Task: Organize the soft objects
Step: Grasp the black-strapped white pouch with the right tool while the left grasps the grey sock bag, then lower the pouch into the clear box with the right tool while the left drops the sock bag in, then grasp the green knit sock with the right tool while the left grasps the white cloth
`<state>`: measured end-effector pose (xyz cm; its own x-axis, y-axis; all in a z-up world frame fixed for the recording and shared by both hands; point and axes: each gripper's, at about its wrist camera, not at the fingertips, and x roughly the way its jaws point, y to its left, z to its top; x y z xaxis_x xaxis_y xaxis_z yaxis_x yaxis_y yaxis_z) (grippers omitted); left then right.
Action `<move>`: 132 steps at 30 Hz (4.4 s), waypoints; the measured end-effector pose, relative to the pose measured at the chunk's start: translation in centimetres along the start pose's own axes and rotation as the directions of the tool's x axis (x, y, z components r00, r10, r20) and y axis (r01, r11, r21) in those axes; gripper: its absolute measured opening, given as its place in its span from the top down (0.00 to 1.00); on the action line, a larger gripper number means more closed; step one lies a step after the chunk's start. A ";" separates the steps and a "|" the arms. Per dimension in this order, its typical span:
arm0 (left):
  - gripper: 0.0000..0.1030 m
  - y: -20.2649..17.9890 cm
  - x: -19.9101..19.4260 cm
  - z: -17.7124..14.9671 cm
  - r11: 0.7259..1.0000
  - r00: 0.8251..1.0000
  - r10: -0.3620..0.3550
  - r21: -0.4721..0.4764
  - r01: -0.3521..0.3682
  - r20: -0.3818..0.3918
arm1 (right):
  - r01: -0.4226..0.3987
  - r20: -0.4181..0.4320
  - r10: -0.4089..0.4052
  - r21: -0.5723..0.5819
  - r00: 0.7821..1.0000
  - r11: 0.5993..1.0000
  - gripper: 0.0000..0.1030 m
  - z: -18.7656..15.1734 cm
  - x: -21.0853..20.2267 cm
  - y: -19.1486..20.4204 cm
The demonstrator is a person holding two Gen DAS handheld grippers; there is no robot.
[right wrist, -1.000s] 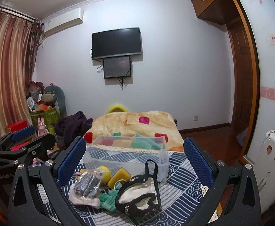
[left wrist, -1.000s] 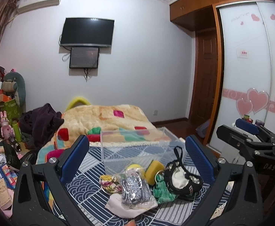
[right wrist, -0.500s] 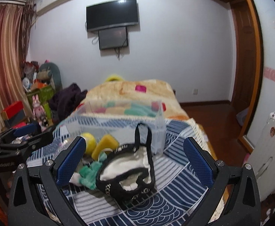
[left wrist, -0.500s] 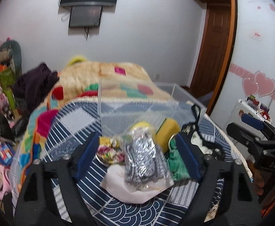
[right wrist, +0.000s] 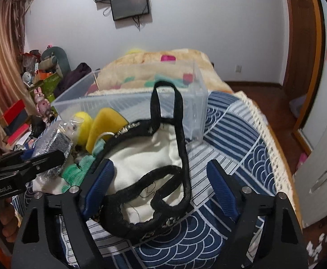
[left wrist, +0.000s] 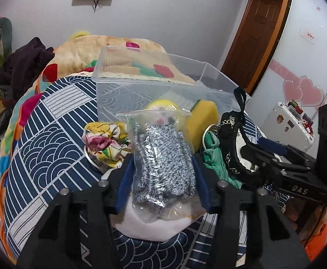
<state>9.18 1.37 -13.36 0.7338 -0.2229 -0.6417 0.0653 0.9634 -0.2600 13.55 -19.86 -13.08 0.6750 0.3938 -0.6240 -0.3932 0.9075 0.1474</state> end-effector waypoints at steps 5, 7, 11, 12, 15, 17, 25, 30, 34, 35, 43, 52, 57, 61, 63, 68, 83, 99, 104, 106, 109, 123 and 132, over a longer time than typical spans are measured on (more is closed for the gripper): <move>0.65 0.0 -0.8 0.1 1.000 1.000 -0.003 -0.006 0.003 0.009 | -0.054 -0.046 0.056 0.040 0.997 0.998 0.43 -0.7 0.6 -0.8; 0.67 0.0 -1.1 0.2 1.000 1.000 -0.005 -0.007 0.005 0.015 | -0.049 -0.040 0.050 0.040 0.998 0.998 0.50 -0.8 0.3 -1.0; 0.71 -0.3 -1.7 0.4 1.000 0.999 0.002 -0.001 -0.002 0.033 | -0.019 -0.033 0.021 0.054 0.999 0.998 0.85 -0.9 -0.2 -1.6; 0.71 -0.4 -1.9 0.4 1.000 0.999 0.003 0.003 -0.003 0.039 | -0.019 -0.041 0.021 0.066 0.999 0.998 0.86 -1.0 -0.2 -2.0; 0.71 -0.9 -2.7 0.5 1.000 0.998 0.018 0.022 -0.020 0.065 | -0.022 -0.047 0.026 0.082 0.999 0.996 0.86 -1.3 -0.4 -2.7; 0.71 -1.1 -3.2 0.6 0.999 0.996 0.029 0.034 -0.032 0.082 | -0.004 -0.042 0.007 0.076 0.999 0.997 0.85 -1.2 -1.0 -2.7; 0.71 -1.4 -3.9 0.5 0.996 0.993 0.054 0.058 -0.060 0.106 | 0.010 -0.084 -0.007 0.042 0.996 0.999 0.54 -1.1 -0.6 -2.6; 0.71 -1.2 -4.0 0.5 0.997 0.993 0.057 0.052 -0.063 0.106 | -0.068 -0.087 0.072 0.049 0.994 0.996 0.78 -1.5 -0.3 -2.7; 0.71 -1.3 -4.5 0.7 0.996 0.990 0.066 0.050 -0.072 0.122 | -0.039 -0.059 0.042 0.044 0.997 0.998 0.85 -1.3 -0.4 -2.2; 0.71 -1.3 -4.8 0.7 0.996 0.989 0.071 0.050 -0.078 0.129 | -0.034 -0.052 0.036 0.045 0.998 0.998 0.86 -1.3 -0.6 -2.1; 0.71 -1.2 -6.7 1.8 0.990 0.975 0.110 0.060 -0.124 0.194 | 0.022 0.087 -0.025 0.034 0.996 0.999 0.88 0.7 -3.5 -1.6; 0.71 -1.0 -6.9 4.6 0.990 0.968 0.106 0.064 -0.124 0.227 | 0.035 0.213 -0.026 -0.042 0.977 0.998 0.89 4.0 -6.0 -0.1; 0.71 -0.8 -6.2 6.8 0.987 0.966 0.112 0.083 -0.134 0.233 | 0.038 0.275 -0.014 -0.084 0.961 0.996 0.89 6.0 -6.4 0.9; 0.71 -0.6 -5.1 8.5 0.988 0.973 0.099 0.093 -0.121 0.211 | 0.039 0.315 -0.003 -0.108 0.949 0.993 0.89 7.7 -6.3 1.6; 0.71 -0.4 -4.3 9.3 0.988 0.976 0.099 0.097 -0.119 0.192 | 0.038 0.338 0.003 -0.113 0.941 0.993 0.89 8.6 -5.8 1.8; 0.71 0.2 -1.6 11.2 0.992 0.989 0.079 0.091 -0.090 0.122 | 0.054 0.356 -0.008 -0.120 0.934 0.991 0.89 10.1 -4.1 2.3; 0.71 0.0 7.4 12.9 0.975 0.987 0.140 0.185 -0.123 -0.084 | 0.073 0.159 -0.050 -0.144 0.986 0.987 0.89 10.2 3.4 2.1; 0.33 -0.3 7.1 12.5 0.970 0.985 0.151 0.204 -0.131 -0.082 | 0.037 -0.063 -0.047 -0.145 0.997 0.989 0.84 9.1 5.7 -0.3; 0.28 0.1 4.9 12.9 0.975 0.990 0.137 0.184 -0.127 -0.044 | 0.018 -0.044 -0.025 -0.157 0.999 0.987 0.61 8.9 4.2 -0.1; 0.24 0.1 3.8 13.0 0.976 0.991 0.134 0.174 -0.129 -0.020 | 0.018 -0.017 -0.021 -0.162 1.000 0.987 0.50 9.0 3.4 0.1; 0.16 0.3 2.0 12.8 0.979 0.992 0.127 0.157 -0.128 0.018 | 0.004 0.031 0.001 -0.167 1.000 0.986 0.40 9.0 1.7 0.6; 0.08 0.9 -3.6 6.8 0.985 0.991 0.121 0.119 -0.126 0.053 | -0.027 0.155 0.060 -0.202 0.986 0.979 0.16 5.9 -3.7 3.7; 0.08 0.1 -3.1 1.8 0.977 0.990 0.141 0.162 -0.139 -0.001 | -0.073 0.023 0.078 -0.152 0.997 0.986 0.16 1.9 -1.1 3.7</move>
<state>8.14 2.46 -10.11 0.7353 -0.0851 -0.6724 0.0712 0.9963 -0.0482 12.51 -16.69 -10.38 0.6564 0.4662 -0.5932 -0.5318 0.8436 0.0745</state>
